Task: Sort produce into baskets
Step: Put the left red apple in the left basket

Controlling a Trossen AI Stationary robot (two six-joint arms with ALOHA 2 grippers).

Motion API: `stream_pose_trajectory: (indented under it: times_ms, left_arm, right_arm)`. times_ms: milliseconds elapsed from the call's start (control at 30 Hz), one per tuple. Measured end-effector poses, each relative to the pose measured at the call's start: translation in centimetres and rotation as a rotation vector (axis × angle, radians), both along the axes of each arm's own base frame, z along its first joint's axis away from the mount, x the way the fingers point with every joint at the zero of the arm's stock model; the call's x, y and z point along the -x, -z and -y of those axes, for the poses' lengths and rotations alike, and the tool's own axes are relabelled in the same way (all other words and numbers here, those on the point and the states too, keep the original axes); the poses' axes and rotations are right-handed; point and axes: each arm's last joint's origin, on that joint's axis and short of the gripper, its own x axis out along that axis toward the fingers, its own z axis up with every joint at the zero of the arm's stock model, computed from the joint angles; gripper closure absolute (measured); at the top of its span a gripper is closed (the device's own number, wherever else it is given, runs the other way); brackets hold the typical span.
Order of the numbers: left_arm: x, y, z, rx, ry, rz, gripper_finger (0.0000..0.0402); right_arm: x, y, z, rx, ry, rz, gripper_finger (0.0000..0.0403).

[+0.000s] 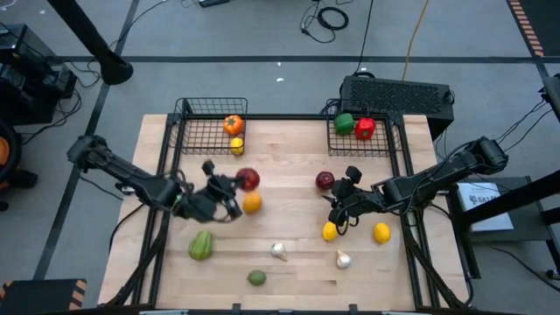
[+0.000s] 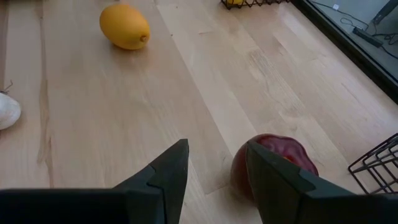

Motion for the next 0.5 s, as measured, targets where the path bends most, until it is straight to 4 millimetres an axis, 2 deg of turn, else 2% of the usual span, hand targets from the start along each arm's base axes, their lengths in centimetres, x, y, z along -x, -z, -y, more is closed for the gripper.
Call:
stream_pose_trajectory:
  times_ms: [300,500]
  left_arm:
    - [1.9,-3.2,-6.3,-0.135,-0.184,-0.013,0.0387]
    - [3.5,-4.4,-10.7,-0.175,-0.307,-0.051,0.0387]
  right_arm:
    - [0.0,0.0,0.0,0.005,-0.006,-0.003,0.0250]
    - [0.0,0.0,0.0,0.003,-0.004,-0.002,0.0250]
